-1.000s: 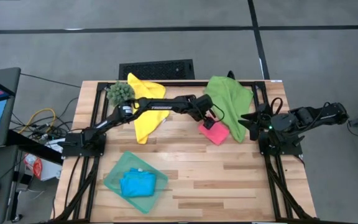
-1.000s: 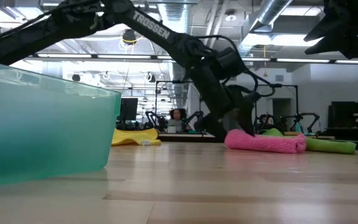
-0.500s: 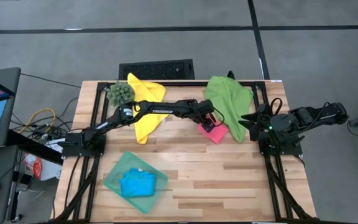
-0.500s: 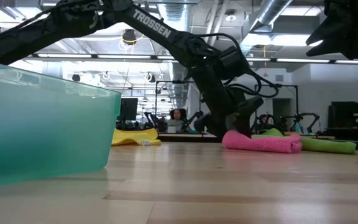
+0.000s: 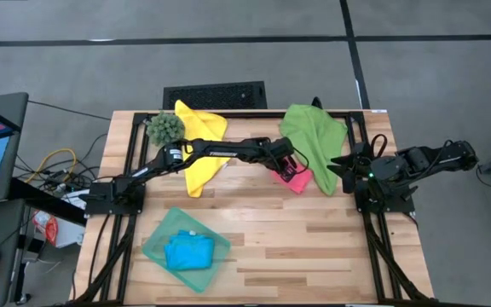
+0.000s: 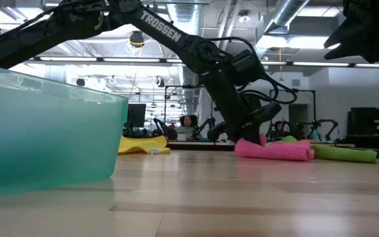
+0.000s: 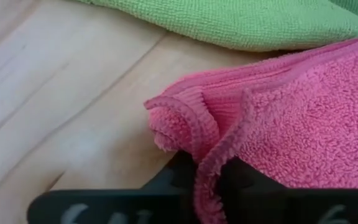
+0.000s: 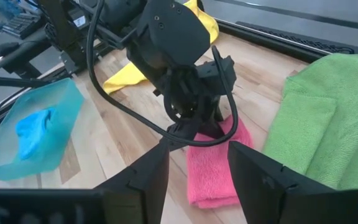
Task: Fold microfiber towels
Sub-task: Put the folded pink microfiber towel into the bin
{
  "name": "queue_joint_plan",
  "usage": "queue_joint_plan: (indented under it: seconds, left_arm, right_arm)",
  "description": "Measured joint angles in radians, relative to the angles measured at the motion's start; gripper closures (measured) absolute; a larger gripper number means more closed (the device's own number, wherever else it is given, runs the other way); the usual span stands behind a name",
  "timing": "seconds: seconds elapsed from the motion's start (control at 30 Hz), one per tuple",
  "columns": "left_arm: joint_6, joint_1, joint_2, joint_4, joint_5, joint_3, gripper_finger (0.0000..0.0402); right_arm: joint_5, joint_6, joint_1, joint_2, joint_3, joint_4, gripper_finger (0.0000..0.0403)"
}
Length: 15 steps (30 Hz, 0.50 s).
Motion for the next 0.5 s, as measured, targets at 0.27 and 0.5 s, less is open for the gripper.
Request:
queue_joint_plan:
  seconds: [0.27, 0.5]
  left_arm:
    - [-0.028, 0.001, 0.004, -0.049, 0.108, 0.079, 0.0394]
    - [-0.02, -0.006, -0.013, -0.249, 0.226, 0.224, 0.0399]
  right_arm:
    - [0.0, -0.001, 0.0, 0.0, 0.0, 0.0, 0.0221]
    - [0.001, -0.026, 0.0, 0.0, 0.0, -0.023, 0.0223]
